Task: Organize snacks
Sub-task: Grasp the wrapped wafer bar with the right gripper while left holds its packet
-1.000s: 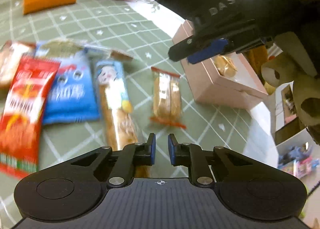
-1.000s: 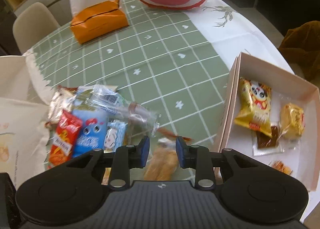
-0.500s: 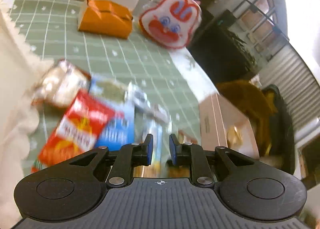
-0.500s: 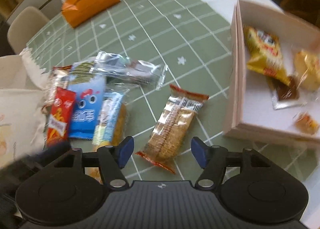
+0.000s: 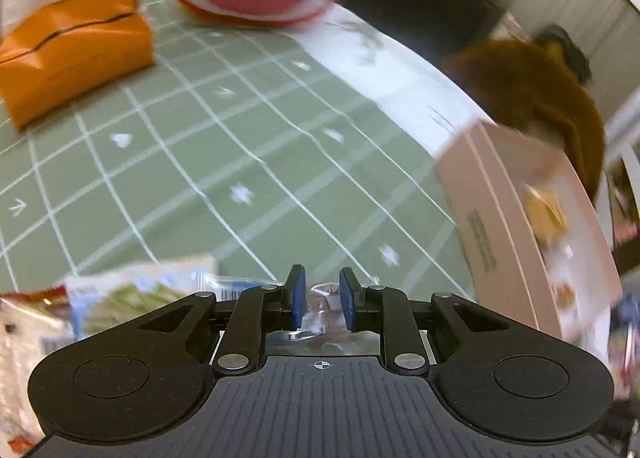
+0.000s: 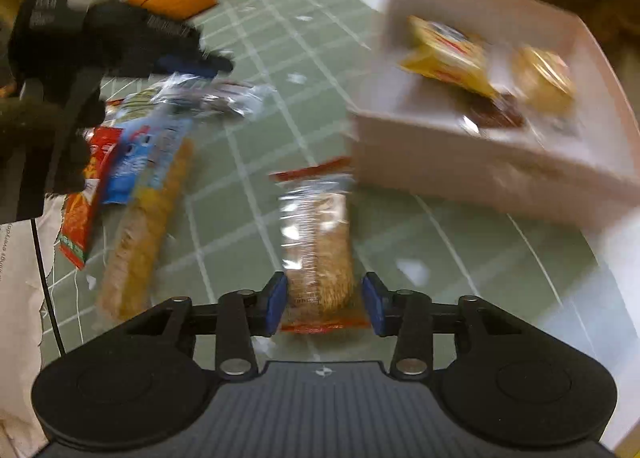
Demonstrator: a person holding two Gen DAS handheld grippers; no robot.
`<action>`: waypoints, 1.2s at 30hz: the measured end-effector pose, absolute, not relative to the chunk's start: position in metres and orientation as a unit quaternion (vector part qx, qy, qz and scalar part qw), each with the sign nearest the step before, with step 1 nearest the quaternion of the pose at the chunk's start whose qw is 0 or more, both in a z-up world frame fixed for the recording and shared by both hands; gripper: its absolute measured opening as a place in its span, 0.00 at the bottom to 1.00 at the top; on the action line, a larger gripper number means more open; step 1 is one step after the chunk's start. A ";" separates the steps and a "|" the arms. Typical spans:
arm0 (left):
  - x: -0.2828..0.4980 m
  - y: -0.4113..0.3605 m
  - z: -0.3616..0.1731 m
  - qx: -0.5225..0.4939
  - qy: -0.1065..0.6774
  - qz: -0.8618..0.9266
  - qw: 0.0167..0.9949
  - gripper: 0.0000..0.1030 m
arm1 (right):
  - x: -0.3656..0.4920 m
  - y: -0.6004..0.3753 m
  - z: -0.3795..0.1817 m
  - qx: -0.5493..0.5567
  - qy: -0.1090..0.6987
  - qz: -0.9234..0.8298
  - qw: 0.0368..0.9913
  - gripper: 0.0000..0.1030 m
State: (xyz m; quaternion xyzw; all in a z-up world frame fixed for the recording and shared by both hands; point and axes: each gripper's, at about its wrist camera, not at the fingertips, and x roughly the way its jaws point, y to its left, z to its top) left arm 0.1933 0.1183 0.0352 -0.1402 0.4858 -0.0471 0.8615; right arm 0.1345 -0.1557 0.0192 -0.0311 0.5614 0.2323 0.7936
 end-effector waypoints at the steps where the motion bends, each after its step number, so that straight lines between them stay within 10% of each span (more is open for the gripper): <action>1: 0.187 0.114 0.035 -0.146 0.492 -0.060 0.856 0.22 | 0.132 -0.164 0.019 -0.022 0.564 0.231 0.792 0.42; 19: 0.178 0.027 0.049 0.226 0.486 -0.215 0.817 0.27 | 0.107 -0.163 0.016 -0.095 0.537 0.228 0.807 0.75; 36: 0.204 0.052 0.042 0.162 0.519 -0.252 0.801 0.34 | 0.126 -0.139 0.011 -0.094 0.524 0.235 0.813 0.82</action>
